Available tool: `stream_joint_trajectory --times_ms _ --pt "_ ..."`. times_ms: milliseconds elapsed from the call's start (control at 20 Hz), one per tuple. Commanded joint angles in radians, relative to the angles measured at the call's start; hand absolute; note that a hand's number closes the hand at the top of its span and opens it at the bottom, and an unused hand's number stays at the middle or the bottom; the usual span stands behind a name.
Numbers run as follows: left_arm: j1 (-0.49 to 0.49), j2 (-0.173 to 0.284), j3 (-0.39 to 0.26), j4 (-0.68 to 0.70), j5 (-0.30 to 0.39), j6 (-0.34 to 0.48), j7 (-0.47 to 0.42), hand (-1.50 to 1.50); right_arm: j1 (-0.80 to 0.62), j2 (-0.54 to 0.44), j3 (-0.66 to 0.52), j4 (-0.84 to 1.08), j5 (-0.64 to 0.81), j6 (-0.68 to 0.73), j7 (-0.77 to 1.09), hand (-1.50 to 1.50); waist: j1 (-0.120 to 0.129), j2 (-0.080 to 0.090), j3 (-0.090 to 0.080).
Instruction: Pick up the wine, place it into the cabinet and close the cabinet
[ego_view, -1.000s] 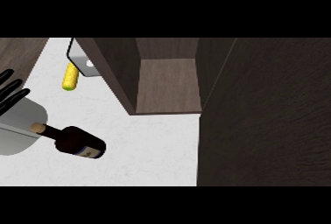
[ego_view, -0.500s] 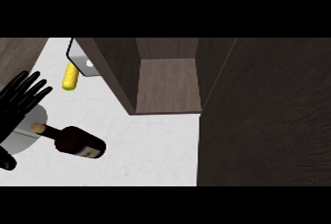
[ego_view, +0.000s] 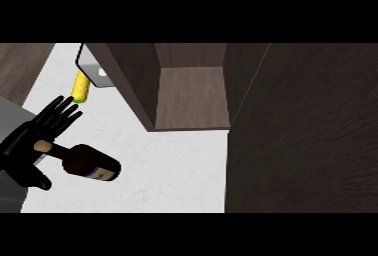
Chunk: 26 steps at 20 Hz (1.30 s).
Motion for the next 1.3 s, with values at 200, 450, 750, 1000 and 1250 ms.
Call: stream_joint_trajectory --times_ms 200,450,750,1000,1250 --pt "-0.009 -0.04 -0.051 0.23 -0.192 -0.101 -0.25 -1.5 0.013 -0.019 -0.057 -0.147 -0.143 -0.009 0.078 -1.5 -0.001 0.002 -0.001" --pt "-0.053 -0.024 -0.081 0.353 -0.235 -0.144 -0.322 -1.5 -0.009 -0.002 -0.052 -0.127 -0.14 -0.017 0.08 -1.5 0.001 0.003 -0.001" --pt "-0.026 0.006 -0.098 0.451 -0.27 -0.192 -0.404 -1.5 0.061 0.002 -0.042 -0.13 -0.124 0.023 0.031 -1.5 -0.008 0.001 -0.002" --pt "-0.109 -0.04 -0.111 0.551 -0.279 -0.147 -0.419 -1.5 0.007 0.025 -0.01 -0.077 -0.067 0.007 0.014 -1.5 -0.006 0.004 -0.002" --pt "-0.116 -0.046 -0.1 0.595 -0.257 -0.146 -0.427 -1.5 -0.01 0.023 -0.006 -0.103 -0.061 -0.02 0.052 -1.5 0.003 0.002 -0.001"
